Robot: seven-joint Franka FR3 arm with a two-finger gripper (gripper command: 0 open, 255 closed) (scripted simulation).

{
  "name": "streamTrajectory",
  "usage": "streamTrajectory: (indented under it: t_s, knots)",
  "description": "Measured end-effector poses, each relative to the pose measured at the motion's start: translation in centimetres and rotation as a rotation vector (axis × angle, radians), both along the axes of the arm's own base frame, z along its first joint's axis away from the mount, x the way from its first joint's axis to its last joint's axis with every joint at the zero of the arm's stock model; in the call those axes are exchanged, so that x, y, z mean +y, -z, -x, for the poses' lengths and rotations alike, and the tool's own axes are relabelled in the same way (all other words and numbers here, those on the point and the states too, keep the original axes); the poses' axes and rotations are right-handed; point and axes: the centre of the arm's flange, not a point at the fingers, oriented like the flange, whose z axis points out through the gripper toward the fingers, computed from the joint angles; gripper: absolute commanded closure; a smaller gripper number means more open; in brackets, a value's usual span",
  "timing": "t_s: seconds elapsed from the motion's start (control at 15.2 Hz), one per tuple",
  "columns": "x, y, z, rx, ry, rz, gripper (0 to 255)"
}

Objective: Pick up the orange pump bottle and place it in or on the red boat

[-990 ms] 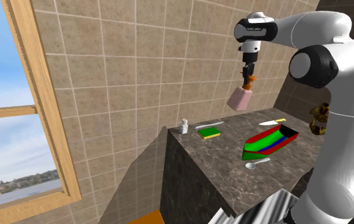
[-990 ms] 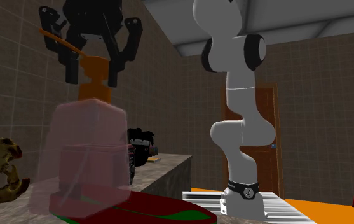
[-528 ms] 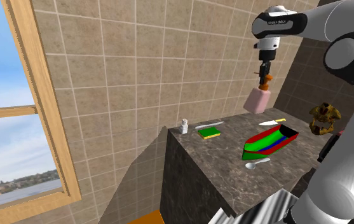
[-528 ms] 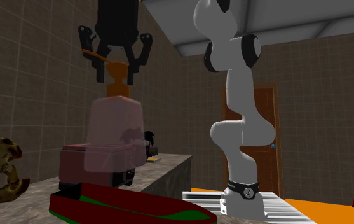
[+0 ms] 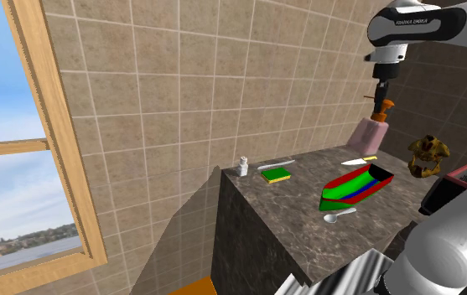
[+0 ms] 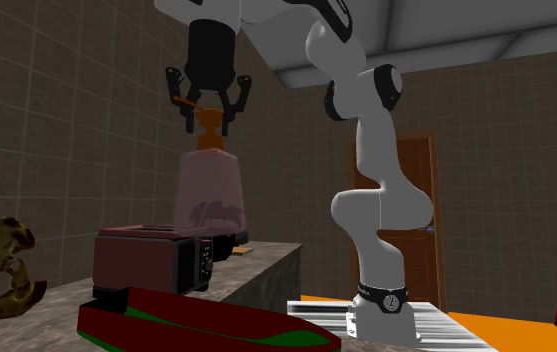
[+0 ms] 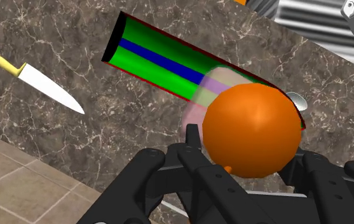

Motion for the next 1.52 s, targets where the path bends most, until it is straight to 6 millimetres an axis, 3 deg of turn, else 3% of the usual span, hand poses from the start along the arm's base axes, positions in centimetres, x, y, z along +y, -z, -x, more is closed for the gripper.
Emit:
streamTrajectory:
  t_s: [0.2,0.4,1.52]
  knots:
    - [0.1,-1.1,3.4,0.0,0.0,0.0,255]
    - [0.0,-0.2,4.6,0.0,0.0,0.0,255]
    - [0.0,8.9,4.6,0.001,-0.001,0.0,255]
